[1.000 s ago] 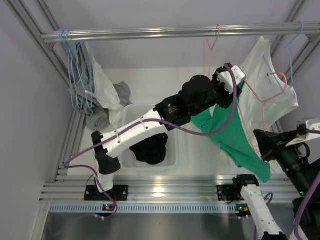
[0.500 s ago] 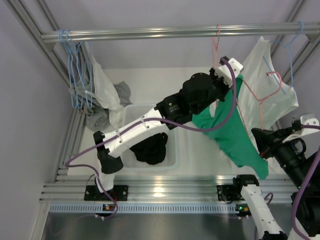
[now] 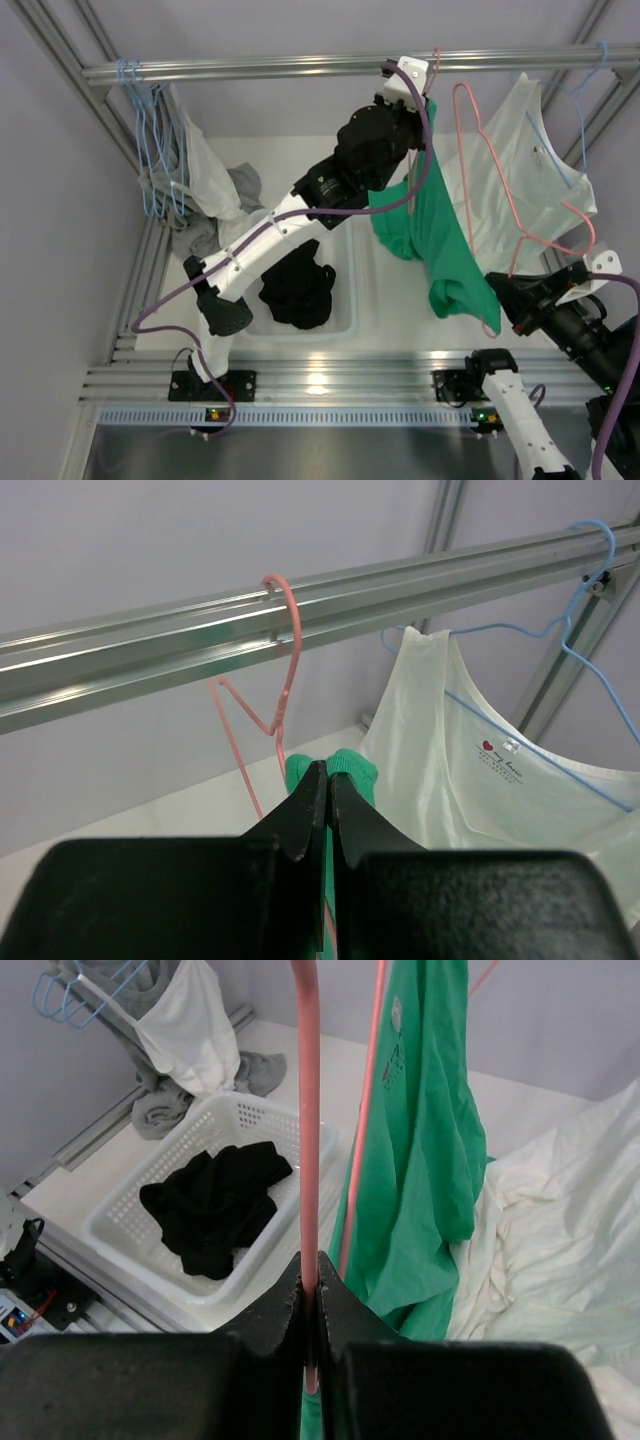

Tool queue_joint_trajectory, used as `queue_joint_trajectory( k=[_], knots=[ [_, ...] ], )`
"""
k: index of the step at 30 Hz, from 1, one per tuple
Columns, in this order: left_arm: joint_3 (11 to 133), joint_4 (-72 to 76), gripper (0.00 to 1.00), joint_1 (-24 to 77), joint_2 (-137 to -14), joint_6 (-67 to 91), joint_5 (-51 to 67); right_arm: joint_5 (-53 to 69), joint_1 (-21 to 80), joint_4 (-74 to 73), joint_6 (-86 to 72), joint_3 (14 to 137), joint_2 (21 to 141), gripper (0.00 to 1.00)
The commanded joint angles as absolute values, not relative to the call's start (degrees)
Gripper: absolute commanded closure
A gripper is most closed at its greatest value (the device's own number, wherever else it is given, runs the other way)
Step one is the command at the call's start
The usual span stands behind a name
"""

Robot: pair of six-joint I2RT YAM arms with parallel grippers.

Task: Remove the tank top from the hanger

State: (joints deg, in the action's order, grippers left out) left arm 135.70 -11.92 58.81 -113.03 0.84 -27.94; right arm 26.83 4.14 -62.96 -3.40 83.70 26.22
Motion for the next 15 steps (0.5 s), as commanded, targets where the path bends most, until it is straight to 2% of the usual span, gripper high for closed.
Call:
queue_joint_trajectory(
  k=[1,3,8,13,15],
  knots=[
    [138.2,-7.6,1.00,58.4,-113.2,3.2,-28.3,29.4,5.7,-61.8,-2.1,86.0,24.9,1.00],
    [136.9,-7.7,1.00,58.3,-112.9,4.1,-25.8,28.5,5.8,-61.1,-2.3,85.7,24.3,1.00],
    [129.7,-7.6,1.00,61.1,-107.9,7.9,-5.4,25.0,5.6,-53.0,-5.8,81.5,22.7,1.00],
    [119.8,-7.4,1.00,68.3,-99.6,8.6,-0.3,18.1,5.5,-41.3,-5.9,78.0,20.3,1.00],
    [114.8,-7.4,1.00,70.1,-97.6,11.5,6.0,17.4,5.6,-38.3,-6.5,77.2,21.3,1.00]
  ],
)
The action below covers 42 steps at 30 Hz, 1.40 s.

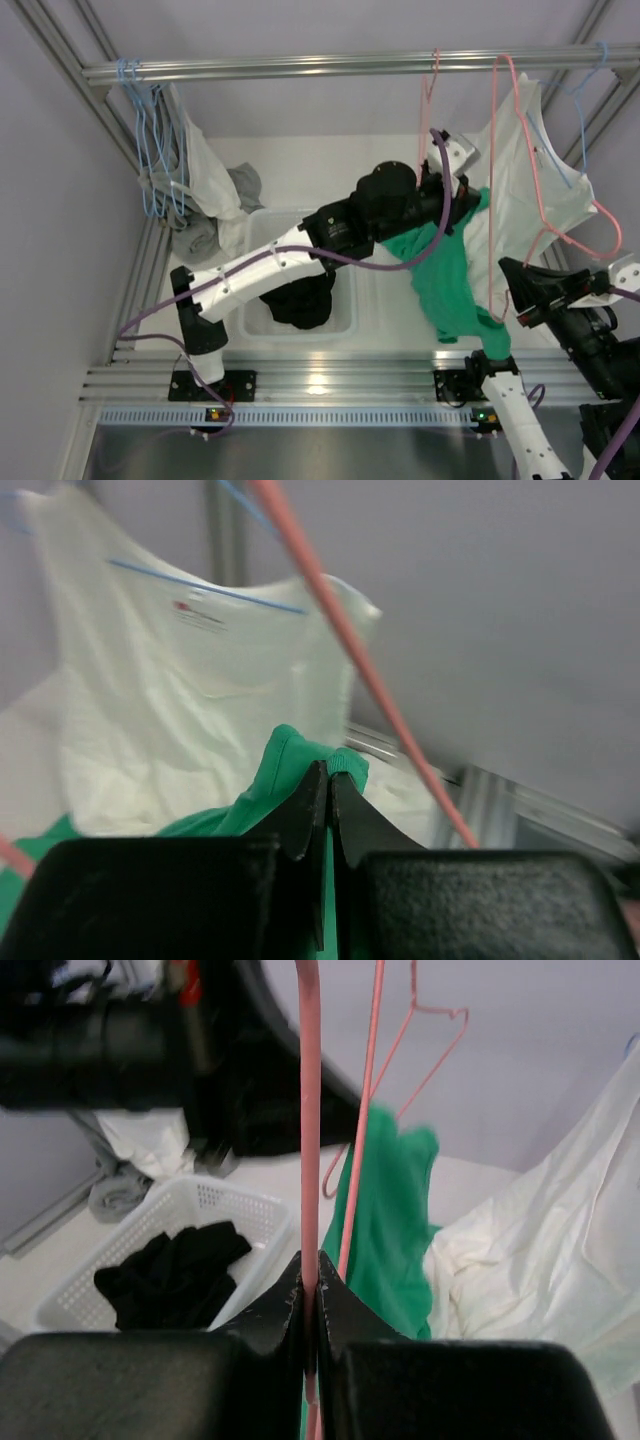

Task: Remove the tank top from the hanger

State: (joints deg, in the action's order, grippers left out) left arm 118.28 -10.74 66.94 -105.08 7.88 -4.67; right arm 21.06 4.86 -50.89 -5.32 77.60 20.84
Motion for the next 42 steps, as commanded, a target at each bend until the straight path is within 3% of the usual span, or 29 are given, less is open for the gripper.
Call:
queue_joint_trajectory(
  k=[1,4,10,19,22,23,24,31,34,42],
  knots=[
    [113.2,-7.5,1.00,70.5,-95.7,12.8,8.0,16.8,5.5,-35.6,-7.6,77.1,21.7,1.00],
    [106.8,-8.6,1.00,71.1,-91.8,15.4,11.0,12.9,5.6,-30.0,-10.0,76.4,22.6,1.00],
    [91.9,-12.2,1.00,71.3,-85.3,12.2,-1.6,3.3,5.6,-30.8,-10.5,80.2,29.3,1.00],
    [75.0,-7.7,1.00,71.3,-87.7,13.2,-4.6,4.1,5.6,-57.6,-8.3,87.2,33.3,1.00],
    [73.3,-6.6,0.80,71.3,-88.6,14.0,-9.8,5.3,5.5,-61.6,-8.1,86.6,31.8,1.00],
    [73.0,-6.6,0.69,71.3,-88.6,14.1,-11.4,6.6,5.6,-62.3,-8.2,86.5,31.4,1.00],
    [72.8,-6.6,0.04,71.3,-88.2,14.2,-12.7,7.7,5.6,-62.9,-8.3,86.4,31.3,1.00],
    [69.1,-8.3,0.01,71.3,-78.7,12.9,-19.6,10.5,5.5,-65.7,-8.3,82.2,32.3,1.00],
    [67.8,-10.5,0.01,71.3,-73.8,12.2,-22.6,8.4,5.6,-60.0,-9.3,78.8,34.1,1.00],
    [62.9,-17.3,0.01,71.3,-60.8,12.7,-29.0,2.6,5.6,-48.4,-9.2,85.5,49.4,1.00]
  ],
)
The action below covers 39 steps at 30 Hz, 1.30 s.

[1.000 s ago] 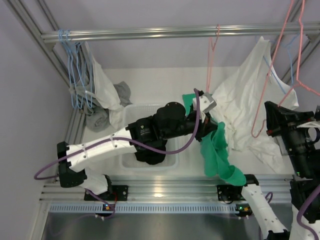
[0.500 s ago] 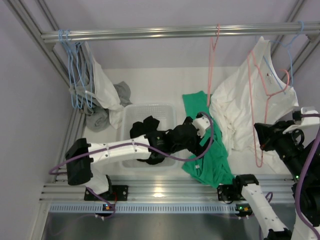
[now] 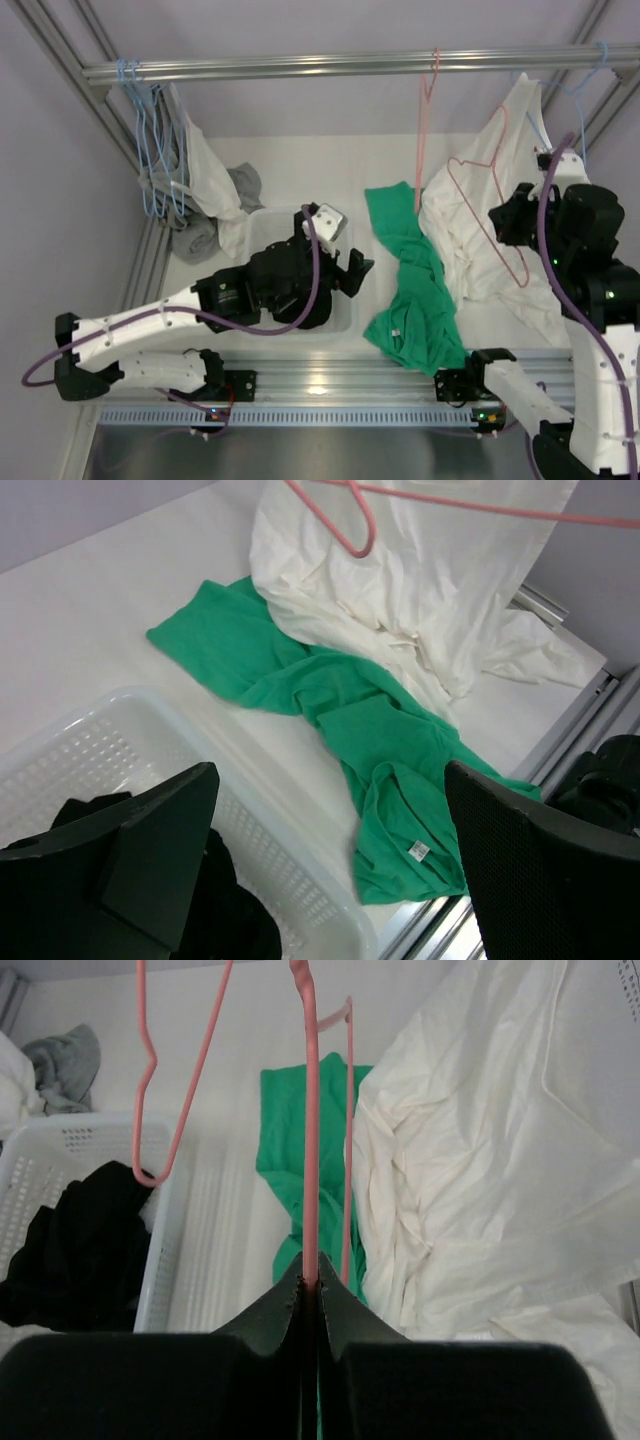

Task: Remove the tank top from the hanger

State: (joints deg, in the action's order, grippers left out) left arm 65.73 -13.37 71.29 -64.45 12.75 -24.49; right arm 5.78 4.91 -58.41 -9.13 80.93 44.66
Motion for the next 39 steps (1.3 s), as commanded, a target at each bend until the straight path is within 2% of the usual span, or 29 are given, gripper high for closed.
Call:
queue_joint_trajectory(
  k=[1,11,16,24,33,39],
  knots=[
    [61.4,-17.7,0.01,71.3,-59.5,12.9,-30.7,2.3,5.6,-47.6,-9.3,86.4,51.0,1.00],
    [56.6,-24.9,0.01,71.3,-47.6,14.2,-35.9,1.9,5.6,-39.1,-8.6,93.0,56.2,1.00],
    [55.3,-25.7,0.01,71.3,-47.6,14.7,-36.6,4.6,5.6,-36.6,-9.5,93.3,56.6,1.00],
    [56.9,-25.8,0.01,71.3,-49.4,15.4,-35.3,6.1,5.6,-35.7,-6.7,95.9,66.0,1.00],
    [57.8,-25.4,0.01,71.3,-52.9,17.0,-32.3,7.6,5.8,-29.1,-6.7,85.5,67.3,1.00],
    [59.5,-23.6,0.01,71.3,-58.0,17.4,-30.7,7.4,5.7,-28.4,-7.6,78.8,61.9,1.00]
  ],
)
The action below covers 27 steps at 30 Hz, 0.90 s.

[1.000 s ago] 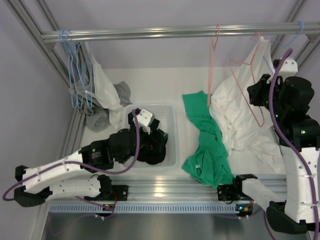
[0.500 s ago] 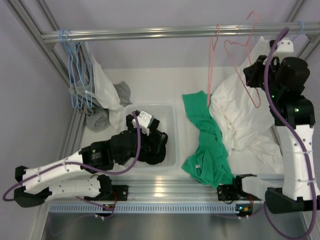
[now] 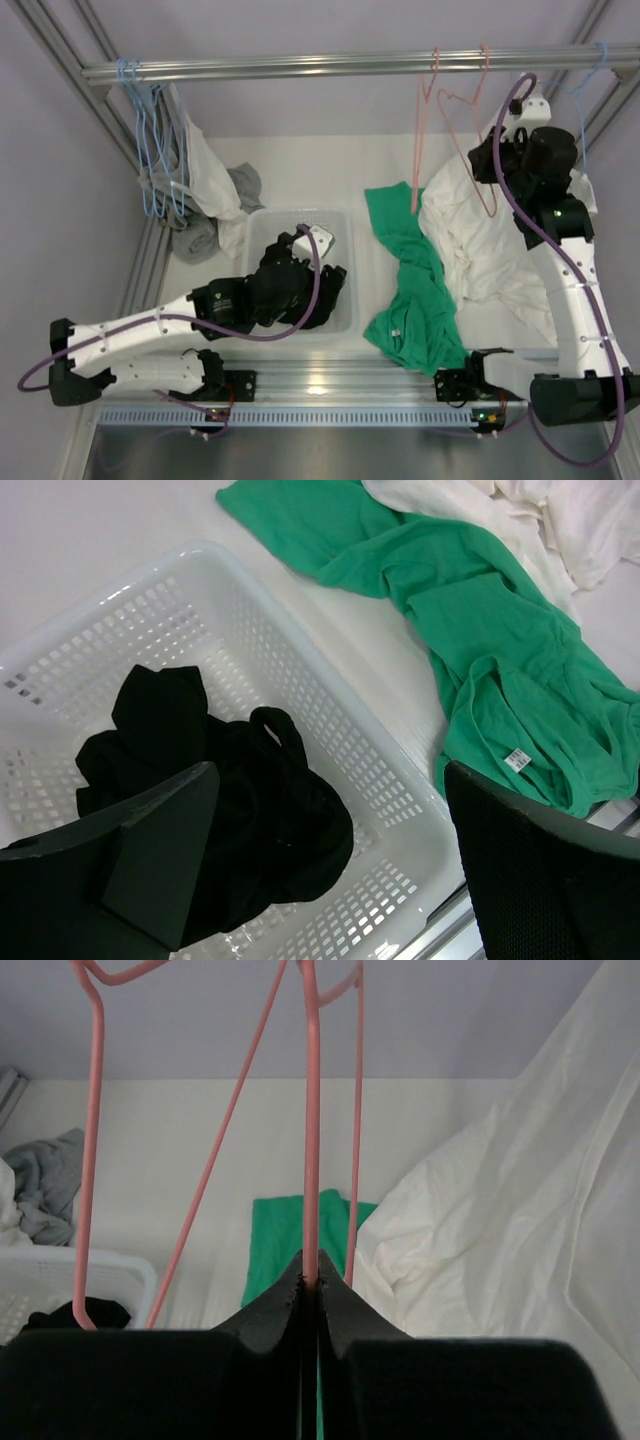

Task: Remove the tank top from the hanger

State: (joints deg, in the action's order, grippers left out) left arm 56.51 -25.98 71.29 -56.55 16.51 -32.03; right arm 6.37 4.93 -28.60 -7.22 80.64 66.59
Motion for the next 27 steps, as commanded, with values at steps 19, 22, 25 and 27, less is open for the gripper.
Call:
queue_joint_trajectory(
  k=[19,22,25,27],
  knots=[
    [70.7,7.3,0.01,70.8,-101.7,3.9,-6.2,-16.4,5.8,-48.2,-9.6,83.7,31.6,0.01],
    [73.1,7.0,0.01,69.8,-106.9,5.3,-1.0,-14.6,5.8,-50.2,-7.7,85.2,31.4,0.01],
    [73.0,6.8,0.01,69.5,-110.4,7.8,2.4,-14.4,5.8,-51.2,-6.0,85.0,31.4,0.01],
    [73.2,5.3,0.01,69.4,-112.4,9.1,2.4,-14.2,5.8,-51.1,-5.6,84.5,31.0,0.01]
  ],
)
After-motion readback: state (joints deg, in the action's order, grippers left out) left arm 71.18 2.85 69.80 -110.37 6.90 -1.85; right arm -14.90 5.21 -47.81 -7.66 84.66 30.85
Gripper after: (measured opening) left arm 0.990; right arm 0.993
